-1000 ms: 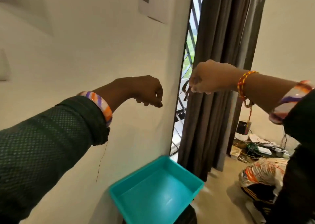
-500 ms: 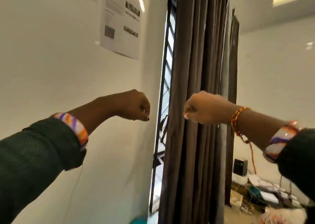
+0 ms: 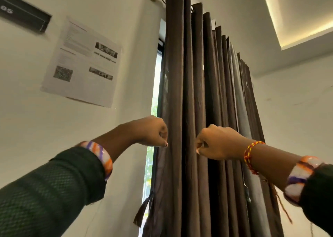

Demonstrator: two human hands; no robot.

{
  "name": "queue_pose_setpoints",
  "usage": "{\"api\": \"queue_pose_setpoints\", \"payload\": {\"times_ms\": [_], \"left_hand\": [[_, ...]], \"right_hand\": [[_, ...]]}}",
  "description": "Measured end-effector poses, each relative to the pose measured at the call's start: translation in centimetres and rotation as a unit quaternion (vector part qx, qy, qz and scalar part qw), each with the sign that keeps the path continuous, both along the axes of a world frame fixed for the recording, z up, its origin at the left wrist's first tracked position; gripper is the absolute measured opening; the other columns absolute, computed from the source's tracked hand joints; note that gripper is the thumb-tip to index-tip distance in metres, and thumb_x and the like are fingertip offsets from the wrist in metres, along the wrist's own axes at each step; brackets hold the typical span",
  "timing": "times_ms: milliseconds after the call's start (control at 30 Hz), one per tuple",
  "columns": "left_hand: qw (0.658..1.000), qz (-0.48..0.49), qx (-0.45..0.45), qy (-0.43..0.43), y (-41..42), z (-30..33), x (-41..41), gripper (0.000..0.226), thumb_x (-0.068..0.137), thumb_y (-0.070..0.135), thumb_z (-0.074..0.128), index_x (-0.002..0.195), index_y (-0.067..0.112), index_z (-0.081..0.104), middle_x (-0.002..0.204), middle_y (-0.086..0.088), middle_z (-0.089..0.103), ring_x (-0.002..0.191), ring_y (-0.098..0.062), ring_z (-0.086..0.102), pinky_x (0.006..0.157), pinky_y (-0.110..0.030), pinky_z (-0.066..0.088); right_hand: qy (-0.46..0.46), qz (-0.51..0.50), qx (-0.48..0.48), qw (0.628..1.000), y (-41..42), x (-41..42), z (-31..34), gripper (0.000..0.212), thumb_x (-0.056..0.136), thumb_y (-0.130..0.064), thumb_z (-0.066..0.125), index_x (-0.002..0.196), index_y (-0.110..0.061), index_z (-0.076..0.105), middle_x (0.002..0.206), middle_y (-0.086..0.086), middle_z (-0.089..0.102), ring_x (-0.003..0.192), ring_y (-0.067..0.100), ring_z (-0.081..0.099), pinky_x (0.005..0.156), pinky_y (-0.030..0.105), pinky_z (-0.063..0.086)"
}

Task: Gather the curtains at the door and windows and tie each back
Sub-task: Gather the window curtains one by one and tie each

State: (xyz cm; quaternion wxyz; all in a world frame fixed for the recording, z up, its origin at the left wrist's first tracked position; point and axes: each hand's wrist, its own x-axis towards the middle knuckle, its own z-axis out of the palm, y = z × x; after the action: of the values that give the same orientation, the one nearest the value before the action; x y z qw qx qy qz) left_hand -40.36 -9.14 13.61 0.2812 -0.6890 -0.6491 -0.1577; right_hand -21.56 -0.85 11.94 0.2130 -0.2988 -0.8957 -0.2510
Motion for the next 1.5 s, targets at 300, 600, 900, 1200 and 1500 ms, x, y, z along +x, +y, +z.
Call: {"api": "queue_pose_setpoints", "payload": {"times_ms": [300, 600, 900, 1200, 1500], "left_hand": [[0.983, 0.051, 0.174, -0.002, 10.0, 6.8, 3.9, 0.027, 0.079, 0.024, 0.069, 0.102, 0.012, 0.069, 0.096, -0.004, 0.068, 0.087, -0.018, 0.062, 0.073, -0.023, 0.045], [0.919, 0.185, 0.347, 0.023, 18.6, 13.4, 6.9, 0.056, 0.076, 0.046, 0.063, 0.124, 0.018, 0.055, 0.124, -0.016, 0.054, 0.117, -0.030, 0.048, 0.096, -0.039, 0.042], [0.874, 0.259, 0.405, -0.069, 24.6, 15.1, 5.3, 0.102, 0.066, 0.067, 0.061, 0.146, 0.032, 0.009, 0.149, -0.028, 0.010, 0.134, -0.046, 0.022, 0.109, -0.052, 0.028], [0.881, 0.159, 0.442, -0.057, 31.2, 17.1, 0.6, 0.101, 0.068, 0.051, 0.072, 0.146, 0.028, 0.013, 0.142, -0.019, 0.041, 0.127, -0.037, 0.042, 0.106, -0.041, 0.035], [0.823, 0.164, 0.534, -0.103, 30.8, 18.4, 0.3, 0.098, 0.071, 0.033, 0.076, 0.142, 0.000, 0.015, 0.135, -0.023, 0.043, 0.122, -0.039, 0.044, 0.095, -0.042, 0.039]], "right_hand": [[0.063, 0.043, 0.074, 0.994, 14.1, 2.9, 5.7, 0.019, 0.086, -0.026, 0.052, 0.089, -0.016, 0.068, 0.083, 0.005, 0.069, 0.081, 0.022, 0.065, 0.076, 0.038, 0.054], [0.157, 0.117, 0.099, 0.976, 27.5, 4.4, 12.0, 0.021, 0.083, -0.028, 0.055, 0.092, -0.015, 0.068, 0.083, 0.002, 0.066, 0.084, 0.024, 0.065, 0.075, 0.034, 0.054], [0.268, 0.200, 0.042, 0.942, 36.0, 1.2, 12.7, 0.044, 0.088, -0.034, 0.056, 0.126, -0.015, 0.049, 0.119, 0.010, 0.056, 0.108, 0.030, 0.056, 0.089, 0.041, 0.049], [0.515, 0.173, -0.024, 0.839, 41.8, -3.6, 14.4, 0.072, 0.089, -0.042, 0.054, 0.139, -0.004, 0.021, 0.141, 0.022, 0.035, 0.128, 0.041, 0.040, 0.100, 0.044, 0.038], [0.488, 0.315, -0.097, 0.808, 39.9, -9.1, 17.1, 0.037, 0.084, -0.013, 0.058, 0.119, -0.001, 0.051, 0.123, 0.020, 0.056, 0.114, 0.036, 0.054, 0.095, 0.037, 0.047]]}}
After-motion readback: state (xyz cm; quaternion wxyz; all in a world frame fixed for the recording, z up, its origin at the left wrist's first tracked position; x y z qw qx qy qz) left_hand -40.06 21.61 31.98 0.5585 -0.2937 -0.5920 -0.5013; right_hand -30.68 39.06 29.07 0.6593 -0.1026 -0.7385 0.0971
